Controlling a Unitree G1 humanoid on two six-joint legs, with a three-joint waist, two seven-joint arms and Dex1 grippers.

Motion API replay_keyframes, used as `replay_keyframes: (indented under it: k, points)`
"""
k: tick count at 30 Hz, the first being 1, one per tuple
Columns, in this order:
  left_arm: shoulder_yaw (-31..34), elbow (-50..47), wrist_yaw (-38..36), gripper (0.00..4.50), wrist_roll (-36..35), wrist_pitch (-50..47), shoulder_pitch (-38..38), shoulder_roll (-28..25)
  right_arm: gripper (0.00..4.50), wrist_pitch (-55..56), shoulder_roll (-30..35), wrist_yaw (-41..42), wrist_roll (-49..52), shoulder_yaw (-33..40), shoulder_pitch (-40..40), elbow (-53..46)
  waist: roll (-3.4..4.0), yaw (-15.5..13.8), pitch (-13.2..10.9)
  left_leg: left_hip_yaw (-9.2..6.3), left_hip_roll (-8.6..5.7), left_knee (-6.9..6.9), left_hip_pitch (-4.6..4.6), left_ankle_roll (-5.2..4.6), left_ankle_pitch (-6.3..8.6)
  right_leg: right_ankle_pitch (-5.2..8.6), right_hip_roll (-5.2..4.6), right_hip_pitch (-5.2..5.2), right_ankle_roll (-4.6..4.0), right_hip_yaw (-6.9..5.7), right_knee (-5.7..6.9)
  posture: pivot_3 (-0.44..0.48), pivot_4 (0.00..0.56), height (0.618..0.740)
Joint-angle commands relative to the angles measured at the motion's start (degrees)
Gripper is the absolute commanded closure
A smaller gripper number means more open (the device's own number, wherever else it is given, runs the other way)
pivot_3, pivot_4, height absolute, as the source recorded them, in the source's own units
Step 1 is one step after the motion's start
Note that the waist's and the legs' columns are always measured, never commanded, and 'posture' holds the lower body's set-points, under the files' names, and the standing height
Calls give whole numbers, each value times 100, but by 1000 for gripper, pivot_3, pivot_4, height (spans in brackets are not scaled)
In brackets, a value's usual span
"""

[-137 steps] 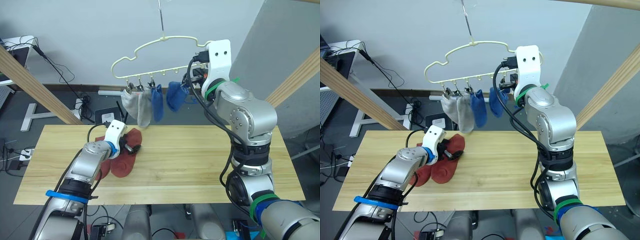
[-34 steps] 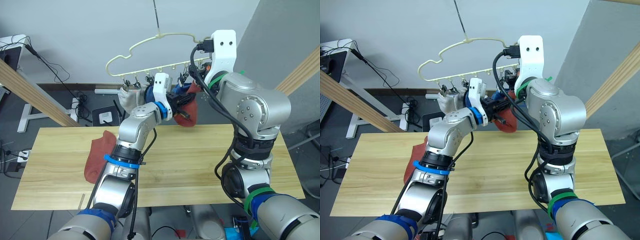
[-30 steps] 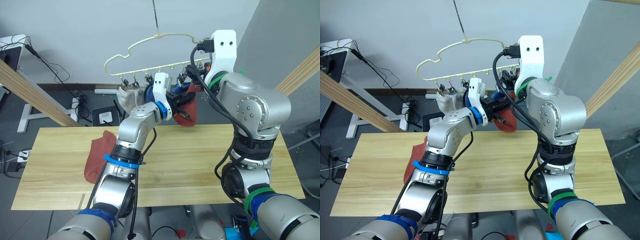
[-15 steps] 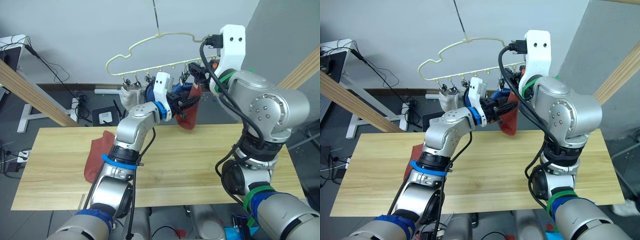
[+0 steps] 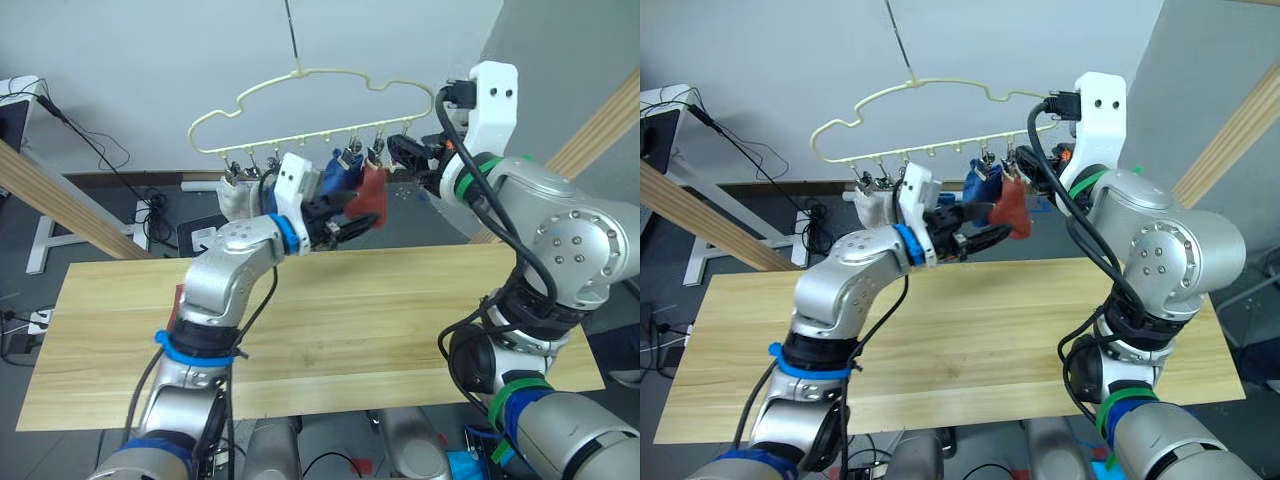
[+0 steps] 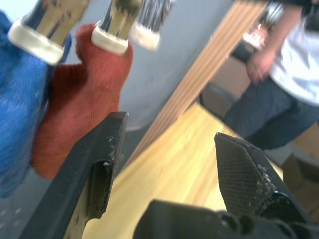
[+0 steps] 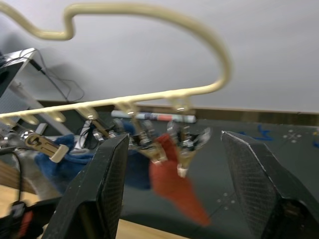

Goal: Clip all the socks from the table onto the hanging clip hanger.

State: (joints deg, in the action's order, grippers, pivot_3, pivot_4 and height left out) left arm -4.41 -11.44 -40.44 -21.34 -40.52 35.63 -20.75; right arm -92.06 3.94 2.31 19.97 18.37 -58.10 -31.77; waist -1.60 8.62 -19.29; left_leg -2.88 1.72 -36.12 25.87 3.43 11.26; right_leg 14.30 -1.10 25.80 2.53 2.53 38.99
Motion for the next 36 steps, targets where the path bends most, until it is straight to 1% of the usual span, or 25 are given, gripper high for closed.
replay_keyframes:
  k: [1, 2, 4, 8, 9, 10, 12, 14, 17, 19, 21, 23, 25, 26, 30, 33, 36]
  points:
    - [373, -691, -168, 1309, -342, -192, -196, -416, 1425, -44, 356, -22, 199, -249, 41, -412, 0, 27, 0, 0, 0, 0, 0, 0, 0, 0, 0, 0, 0, 0, 1, -282, 321, 740]
    - [574, -876, -245, 1309, -486, -265, -319, -631, 1425, -44, 526, 17, 196, -391, 92, -552, 0, 45, 0, -1, 0, -1, 0, 0, 0, 0, 0, 0, 0, 0, 1, -282, 318, 740]
    - [823, -1087, -322, 1309, -718, -315, -461, -869, 1425, -44, 732, 71, 208, -588, 218, -752, 0, 85, 0, 0, 0, 0, 0, 0, 0, 0, 0, 0, 0, 1, -1, -278, 316, 740]
    - [1170, -1249, -286, 1309, -1043, -369, -611, -1070, 1425, -43, 777, 150, 242, -802, 571, -1056, 0, 81, 1, -1, 0, 0, 1, 0, 0, 1, 0, 0, 1, -2, -3, -276, 315, 740]
    - [1326, -1324, -301, 1309, -1133, -354, -706, -1143, 1425, 99, 895, 174, 219, -975, 788, -1169, 0, 83, 1, -1, 0, 0, 0, 0, 0, 1, 0, -1, 1, -1, -3, -270, 313, 740]
    - [1616, -1453, -284, 1309, -1260, -352, -861, -1234, 1425, 238, 969, 185, 182, -1094, 1064, -1310, -1, 82, 1, 0, -1, -1, 1, 0, 0, 1, 0, -1, 1, 0, -3, -258, 313, 740]
    - [1955, -1612, -233, 1309, -1446, -346, -1055, -1359, 1425, 428, 1050, 205, 126, -1230, 1405, -1477, -1, 78, 1, 0, 1, 1, 1, 0, 0, 1, 0, -1, 2, 0, -6, -258, 313, 740]
    - [2302, -1686, -186, 1309, -1694, -401, -1238, -1479, 1425, 502, 909, 201, 137, -1190, 1594, -1600, -1, 76, 1, 1, 2, 1, 1, 1, 0, 1, 0, 2, 2, 1, -4, -250, 311, 740]
    - [2717, -1876, -224, 1309, -2305, -552, -1400, -1613, 1425, 654, 649, 87, 76, -1150, 1803, -1663, -2, 77, 2, 1, 4, -3, -2, 1, -1, 1, 2, 2, 2, 2, 0, -238, 304, 740]
    - [2789, -1948, -174, 1309, -2587, -672, -1434, -1687, 1425, 760, 663, 78, 35, -1179, 1914, -1674, -3, 62, 4, -2, 4, -4, -3, 1, -2, 2, 3, 0, 3, -1, 1, -230, 300, 740]
    - [2865, -2002, -244, 1309, -2721, -669, -1495, -1886, 1425, 856, 609, 52, 9, -1205, 2052, -1692, -3, 33, 4, -3, 2, -6, -3, 2, -2, 2, 2, -2, 3, -2, 1, -230, 300, 740]
    - [3092, -2010, -391, 1309, -2976, -697, -1490, -2221, 1425, 981, 538, -17, -67, -1204, 2252, -1682, -10, 9, 8, -1, 0, -8, -3, 2, -3, 1, 1, -3, 4, 1, 0, -217, 289, 740]
    - [3390, -1978, -600, 1309, -3450, -883, -1494, -2602, 1425, 1094, 511, -98, -172, -1214, 2370, -1635, -11, -17, 10, -2, 2, -7, -3, 3, -3, 1, 2, -2, 4, -1, 0, -205, 281, 740]
    - [3511, -1911, -587, 1309, -3677, -951, -1420, -2719, 1425, 1131, 474, -127, -210, -1209, 2389, -1605, -10, -18, 11, -1, 3, -6, -3, 3, -3, 1, 2, 0, 3, -1, 0, -197, 277, 740]
    - [3693, -1736, -290, 1309, -4226, -932, -1087, -2830, 1425, 1272, 397, -183, -300, -1217, 2408, -1516, -15, -66, 19, -3, 3, -6, -4, 7, -5, 1, 2, -1, 3, -4, 1, -187, 266, 740]
    - [3704, -1743, -180, 1309, -4502, -1028, -1090, -2942, 1425, 1254, 296, -264, -400, -1236, 2316, -1470, -19, -65, 23, -1, 2, -8, -4, 9, -7, 0, 0, -2, 3, -2, 1, -186, 267, 740]
    - [3755, -1624, -83, 1309, -5009, -1145, -967, -3086, 1425, 1241, 165, -390, -484, -1182, 2166, -1401, -19, -67, 23, -3, 2, -7, -4, 10, -7, 0, 0, -2, 2, -3, 2, -190, 273, 740]
